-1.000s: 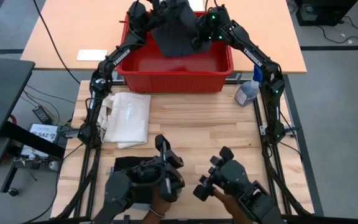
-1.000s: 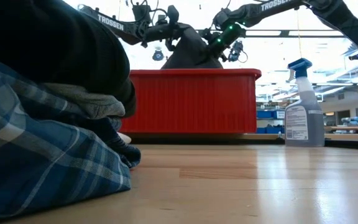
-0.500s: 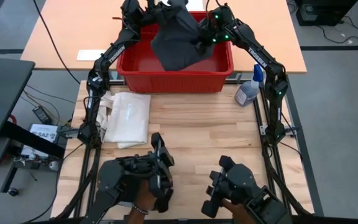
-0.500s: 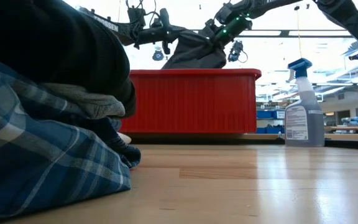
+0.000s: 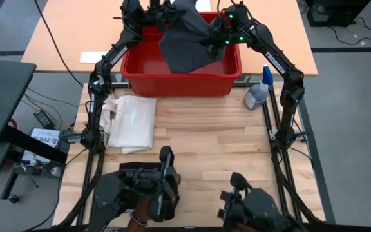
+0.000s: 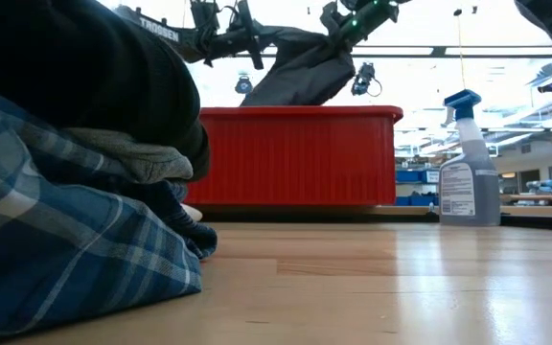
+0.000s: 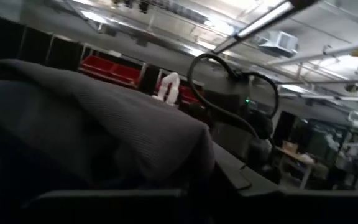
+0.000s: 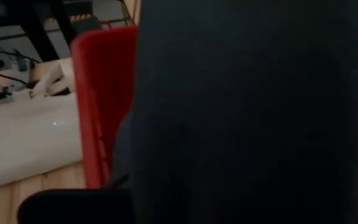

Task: Sort clothes
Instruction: Remove the gray pants from the red bin

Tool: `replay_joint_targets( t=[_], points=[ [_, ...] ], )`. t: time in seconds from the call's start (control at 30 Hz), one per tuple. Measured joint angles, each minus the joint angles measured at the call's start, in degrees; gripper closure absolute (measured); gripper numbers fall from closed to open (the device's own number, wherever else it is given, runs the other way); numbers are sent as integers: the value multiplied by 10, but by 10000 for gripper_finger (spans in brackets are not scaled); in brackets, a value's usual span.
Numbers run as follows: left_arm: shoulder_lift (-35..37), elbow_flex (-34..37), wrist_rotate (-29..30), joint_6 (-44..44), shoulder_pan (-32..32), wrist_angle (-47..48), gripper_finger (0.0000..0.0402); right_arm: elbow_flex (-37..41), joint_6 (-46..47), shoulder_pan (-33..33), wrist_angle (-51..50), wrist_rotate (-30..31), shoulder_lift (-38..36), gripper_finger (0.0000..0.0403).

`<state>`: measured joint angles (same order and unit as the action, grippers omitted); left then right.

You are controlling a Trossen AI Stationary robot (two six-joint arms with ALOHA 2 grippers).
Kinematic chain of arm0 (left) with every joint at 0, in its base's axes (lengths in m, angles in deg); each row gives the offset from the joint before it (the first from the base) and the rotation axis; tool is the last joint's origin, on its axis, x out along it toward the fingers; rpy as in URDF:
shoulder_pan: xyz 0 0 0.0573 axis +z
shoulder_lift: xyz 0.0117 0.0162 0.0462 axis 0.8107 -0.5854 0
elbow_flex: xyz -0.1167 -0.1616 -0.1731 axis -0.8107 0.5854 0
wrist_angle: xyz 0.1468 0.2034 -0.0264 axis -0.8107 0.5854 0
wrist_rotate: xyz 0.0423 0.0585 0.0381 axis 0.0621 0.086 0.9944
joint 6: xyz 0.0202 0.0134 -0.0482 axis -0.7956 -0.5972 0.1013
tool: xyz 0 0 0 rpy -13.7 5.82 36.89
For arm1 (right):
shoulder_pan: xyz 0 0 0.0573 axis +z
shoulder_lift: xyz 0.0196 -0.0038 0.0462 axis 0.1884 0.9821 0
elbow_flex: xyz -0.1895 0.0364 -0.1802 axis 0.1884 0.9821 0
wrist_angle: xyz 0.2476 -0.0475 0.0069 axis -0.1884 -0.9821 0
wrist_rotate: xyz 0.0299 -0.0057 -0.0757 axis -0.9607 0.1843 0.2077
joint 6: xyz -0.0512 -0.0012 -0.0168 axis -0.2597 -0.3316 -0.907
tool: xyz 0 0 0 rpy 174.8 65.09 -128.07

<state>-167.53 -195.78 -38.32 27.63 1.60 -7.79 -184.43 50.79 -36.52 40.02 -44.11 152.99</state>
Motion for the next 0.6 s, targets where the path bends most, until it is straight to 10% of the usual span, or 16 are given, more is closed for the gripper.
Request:
replay_joint_targets(
  t=[0.33, 0.6],
  points=[
    [57, 0, -51, -4, -1, 43, 364, 0, 21, 66, 10, 1, -24, 356],
    [145, 0, -35, -204, -7, 313, 363, 0, 121, 146, 23, 20, -24, 355]
  ],
)
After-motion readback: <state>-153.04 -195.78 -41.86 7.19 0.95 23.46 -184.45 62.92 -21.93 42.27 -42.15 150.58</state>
